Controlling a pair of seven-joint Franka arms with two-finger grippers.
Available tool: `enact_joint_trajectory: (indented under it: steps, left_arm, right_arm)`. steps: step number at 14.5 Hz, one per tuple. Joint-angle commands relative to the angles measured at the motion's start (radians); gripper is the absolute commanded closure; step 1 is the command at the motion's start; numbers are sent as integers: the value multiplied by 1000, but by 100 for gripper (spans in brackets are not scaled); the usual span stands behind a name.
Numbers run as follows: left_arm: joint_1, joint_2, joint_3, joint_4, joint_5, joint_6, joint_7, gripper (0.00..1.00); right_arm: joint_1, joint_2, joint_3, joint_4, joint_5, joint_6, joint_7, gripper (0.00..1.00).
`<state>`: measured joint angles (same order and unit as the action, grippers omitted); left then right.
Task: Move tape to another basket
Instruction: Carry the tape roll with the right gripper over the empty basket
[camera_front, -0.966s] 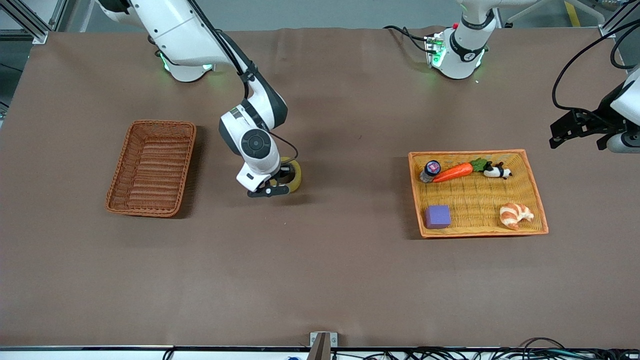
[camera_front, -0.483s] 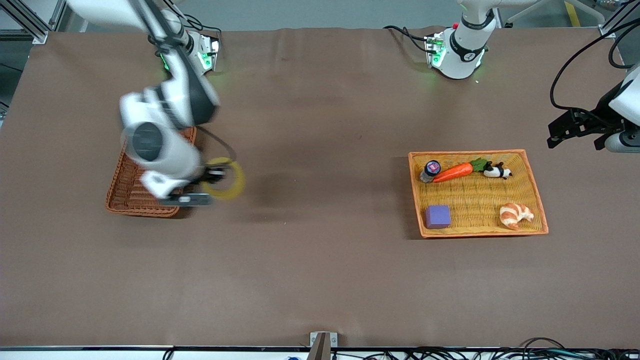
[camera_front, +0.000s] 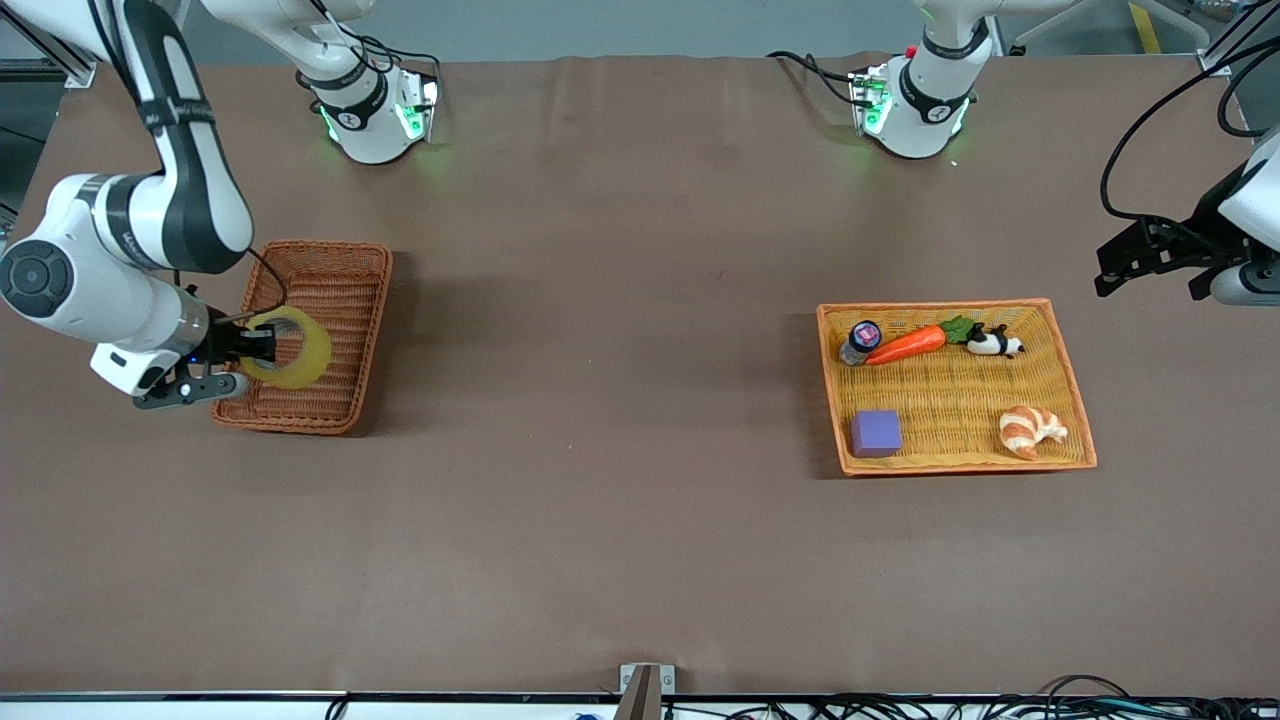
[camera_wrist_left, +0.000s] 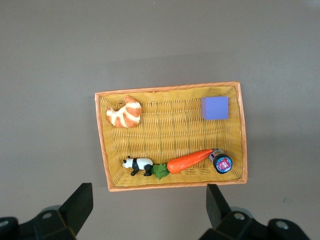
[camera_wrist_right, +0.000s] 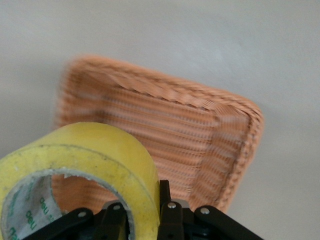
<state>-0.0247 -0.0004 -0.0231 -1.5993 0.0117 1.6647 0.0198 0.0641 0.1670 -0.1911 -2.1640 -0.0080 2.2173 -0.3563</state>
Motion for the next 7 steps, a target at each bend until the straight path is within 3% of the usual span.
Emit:
enact_joint_trajectory:
  steps: [1, 4, 7]
  left_arm:
    - [-6, -10, 8, 1, -12, -5, -3, 0]
    - [-6, -9, 8, -1, -10, -3, -3, 0]
    - [-6, -9, 8, -1, -7, -3, -4, 0]
  right_arm:
    - [3, -52, -71, -180, -9, 163, -111, 100]
    - [5, -40, -76, -279, -4, 321, -110, 100]
    - [8, 0, -74, -301, 3, 393, -107, 98]
